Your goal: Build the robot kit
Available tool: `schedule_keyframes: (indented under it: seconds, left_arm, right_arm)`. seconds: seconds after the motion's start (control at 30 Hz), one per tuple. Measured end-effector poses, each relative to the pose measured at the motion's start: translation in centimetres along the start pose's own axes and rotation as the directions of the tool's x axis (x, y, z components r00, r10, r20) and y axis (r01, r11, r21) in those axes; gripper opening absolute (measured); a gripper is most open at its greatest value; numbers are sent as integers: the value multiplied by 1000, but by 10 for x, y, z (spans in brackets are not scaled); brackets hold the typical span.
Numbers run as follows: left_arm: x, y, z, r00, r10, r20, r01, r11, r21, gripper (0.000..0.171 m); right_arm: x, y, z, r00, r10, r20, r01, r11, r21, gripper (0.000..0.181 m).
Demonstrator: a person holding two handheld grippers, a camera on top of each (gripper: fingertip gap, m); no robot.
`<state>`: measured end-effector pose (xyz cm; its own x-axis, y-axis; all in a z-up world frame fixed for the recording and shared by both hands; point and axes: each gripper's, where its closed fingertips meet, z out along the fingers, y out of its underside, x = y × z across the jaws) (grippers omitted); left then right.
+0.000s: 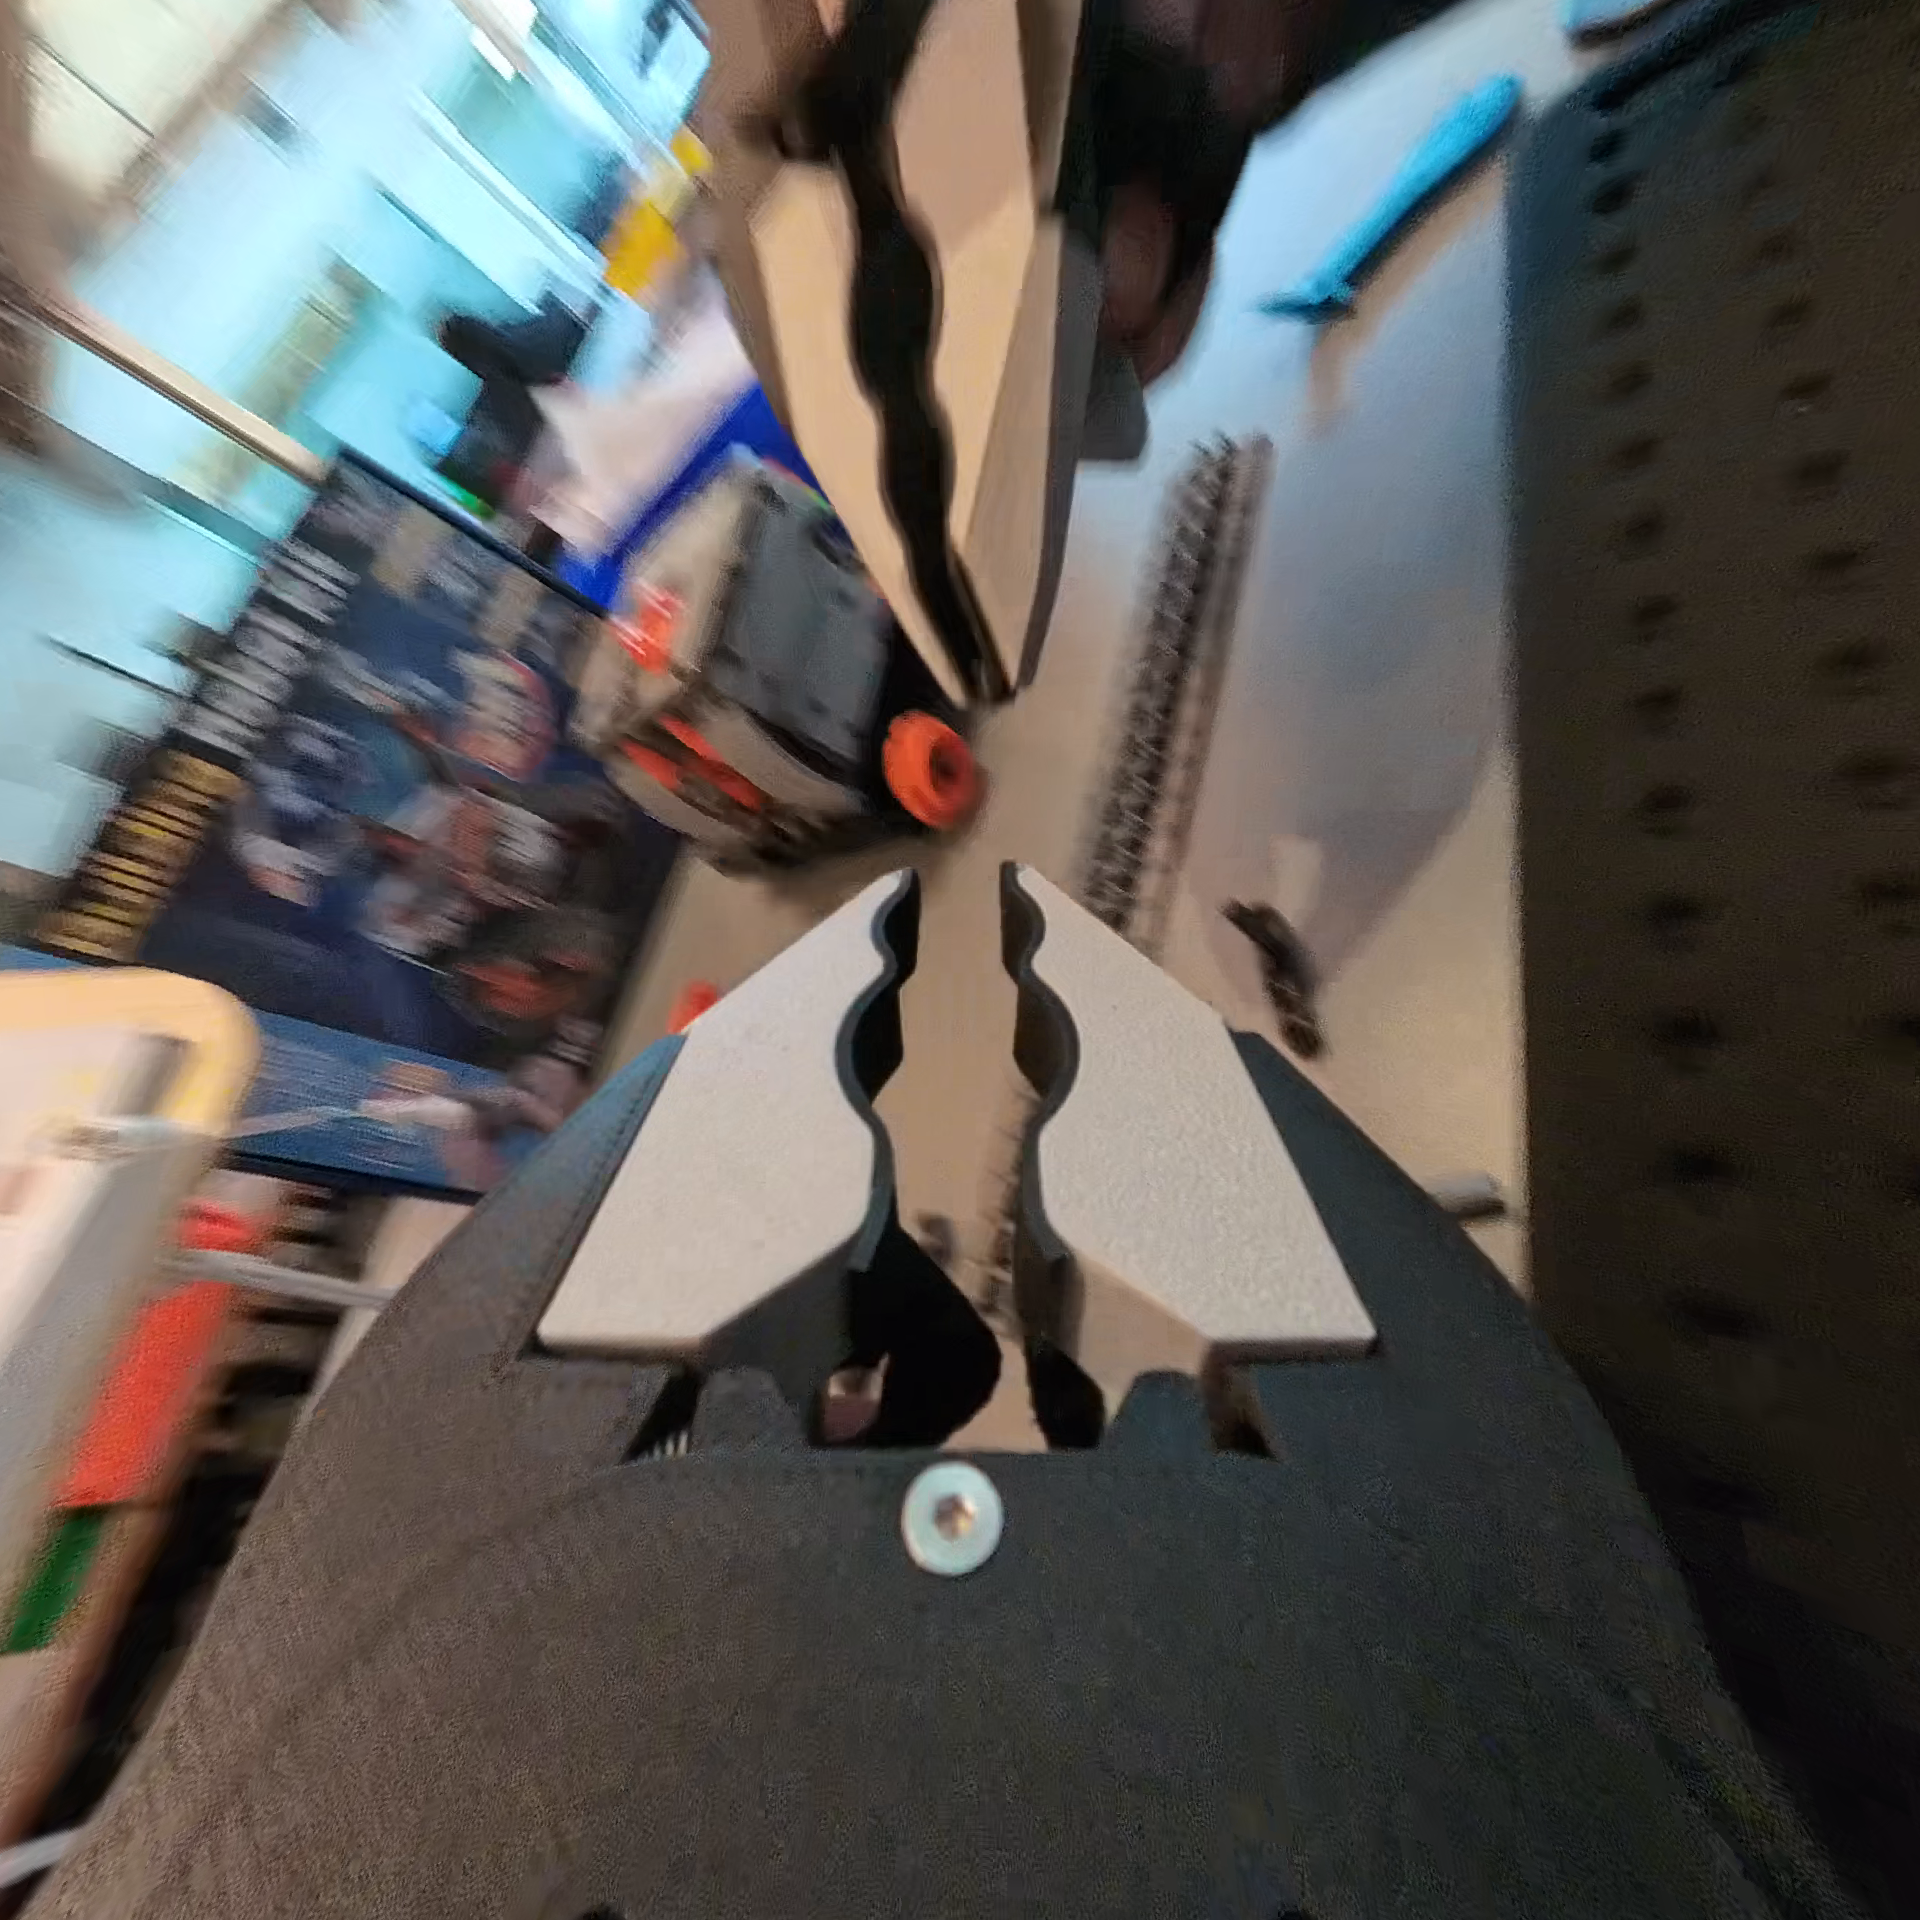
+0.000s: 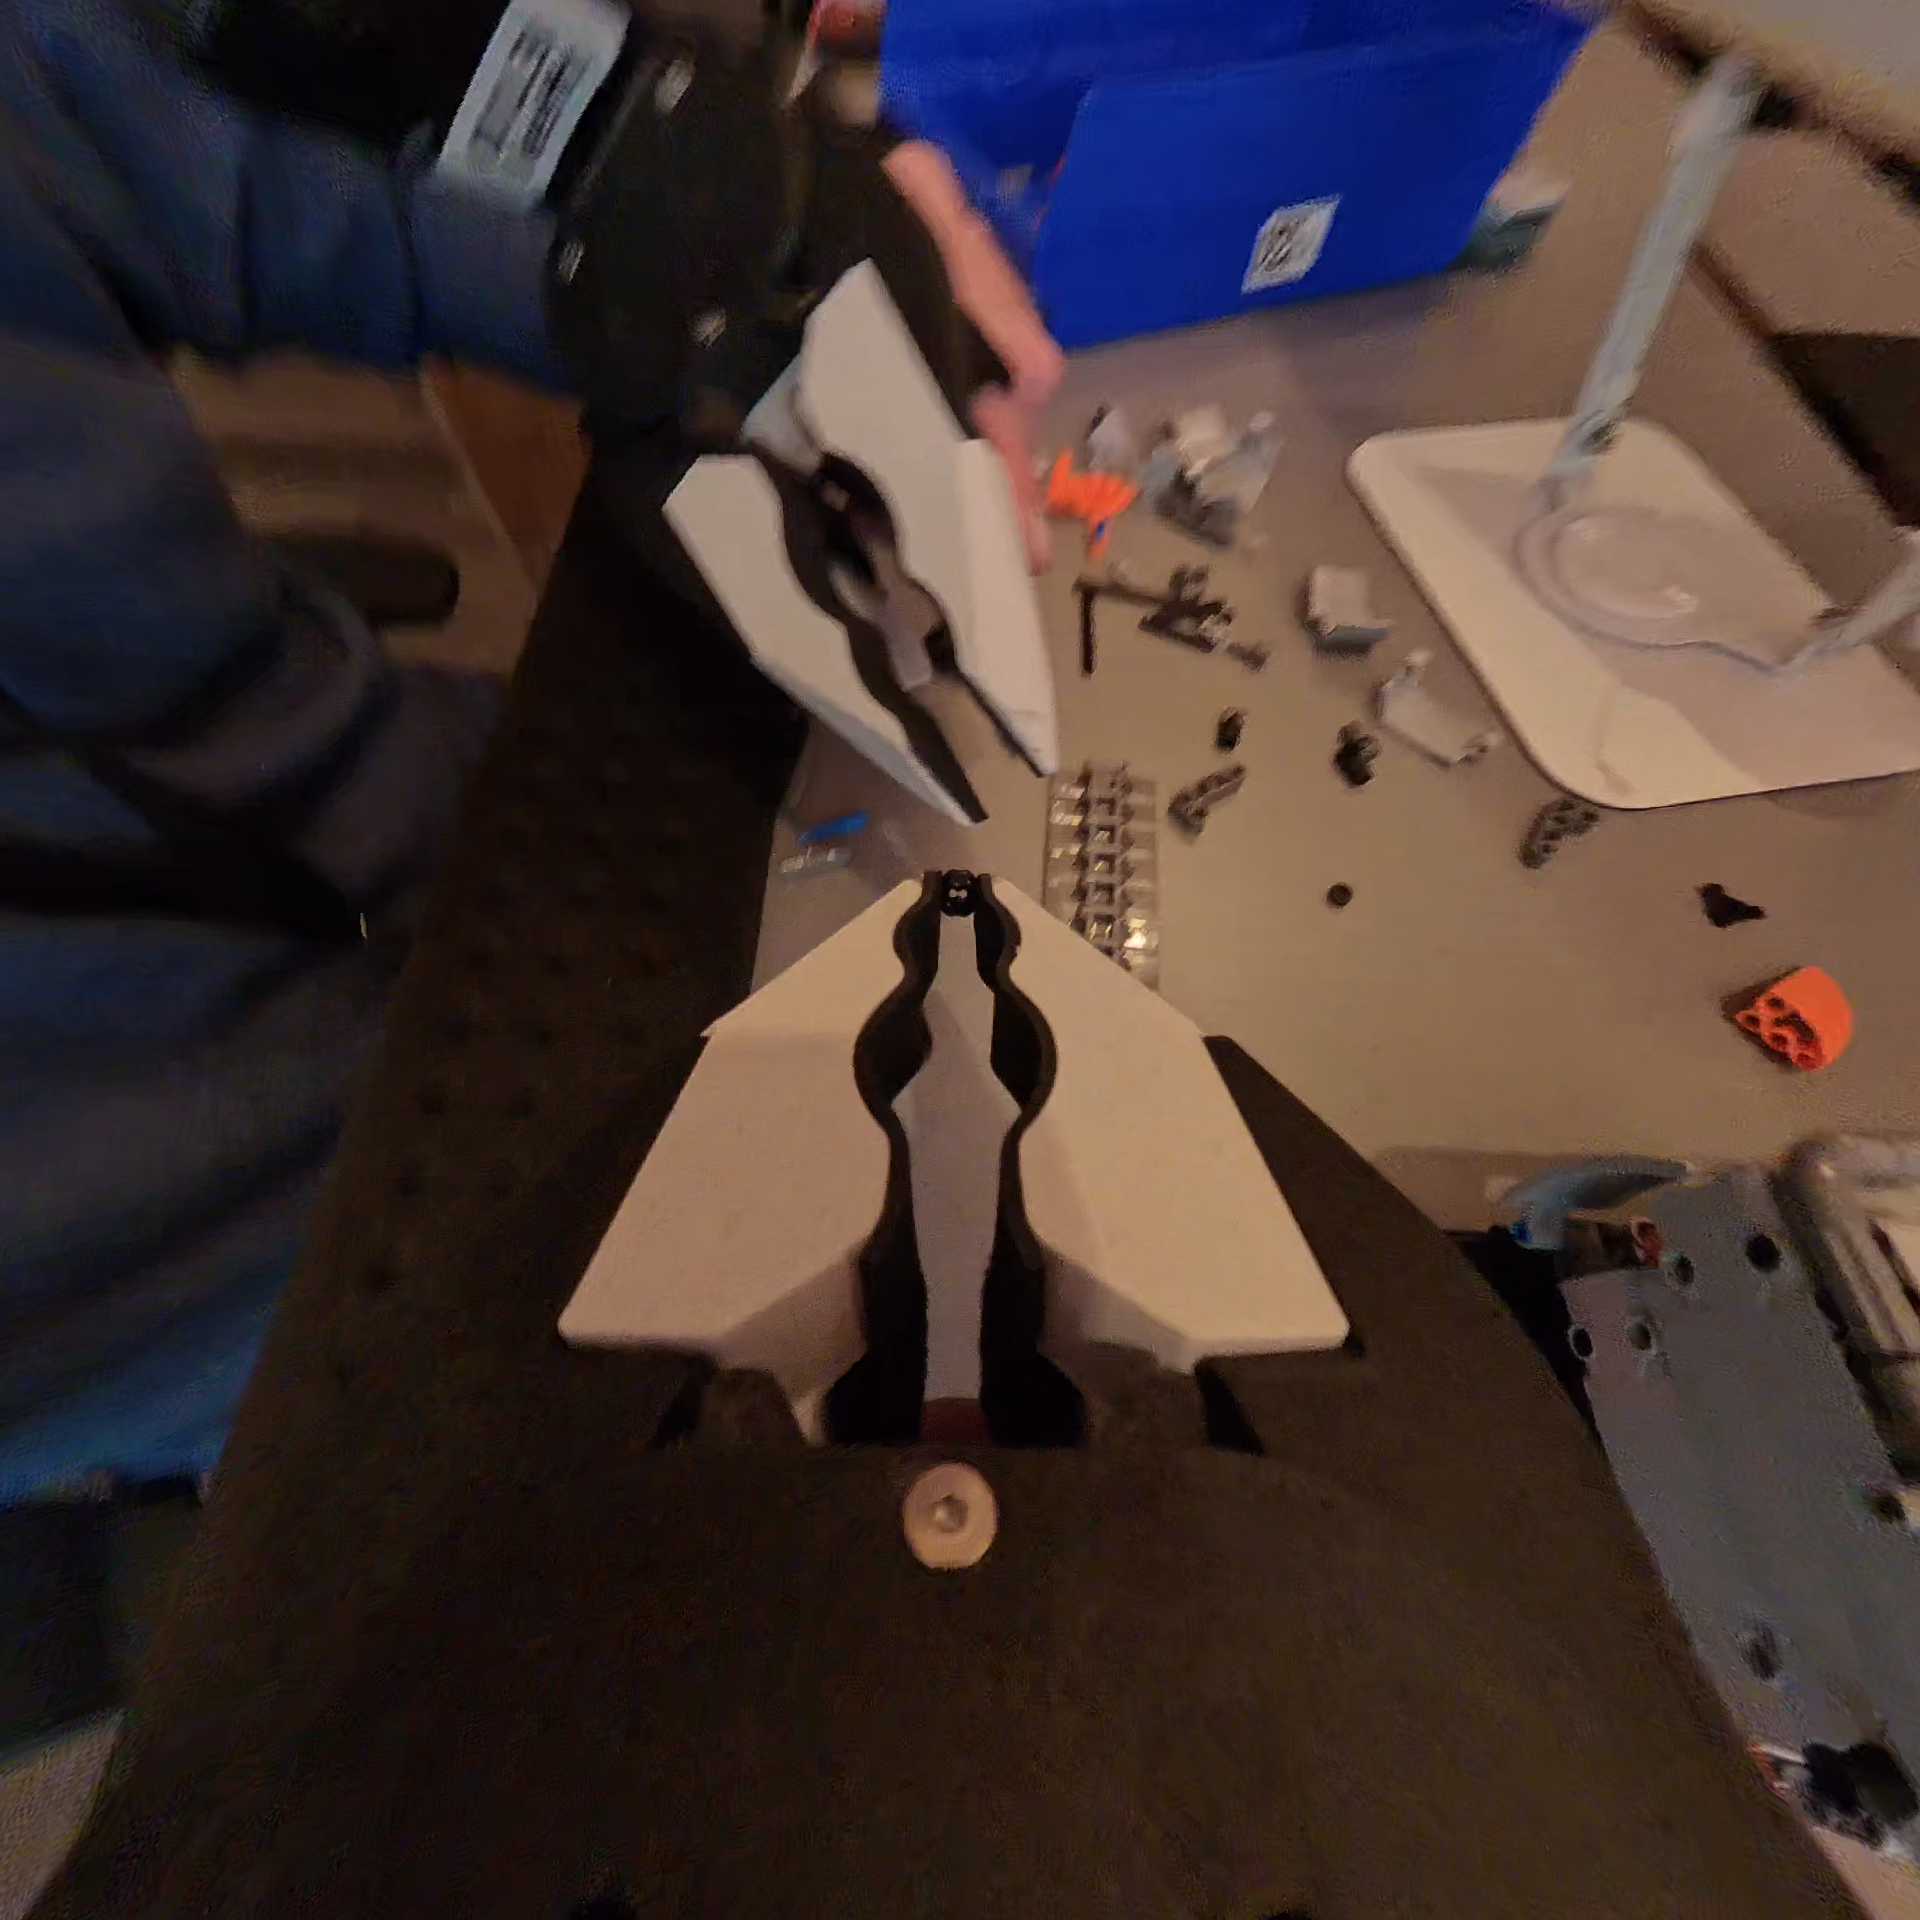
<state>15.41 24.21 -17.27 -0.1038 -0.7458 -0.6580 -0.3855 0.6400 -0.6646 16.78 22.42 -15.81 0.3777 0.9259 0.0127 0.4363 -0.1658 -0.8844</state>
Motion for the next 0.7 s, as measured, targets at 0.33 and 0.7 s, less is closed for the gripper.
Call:
schedule_keyframes:
  seconds: [0.33, 0.7]
  left_arm:
    - [69, 45, 12, 902, -196, -386, 126, 972, -199, 14]
    - [74, 39, 10, 887, -219, -407, 150, 969, -195, 19]
  right_arm:
    - [-20, 52, 33, 947, -241, 212, 314, 836, -451, 3]
    - [-15, 61, 38, 928, -265, 263, 368, 766, -527, 3]
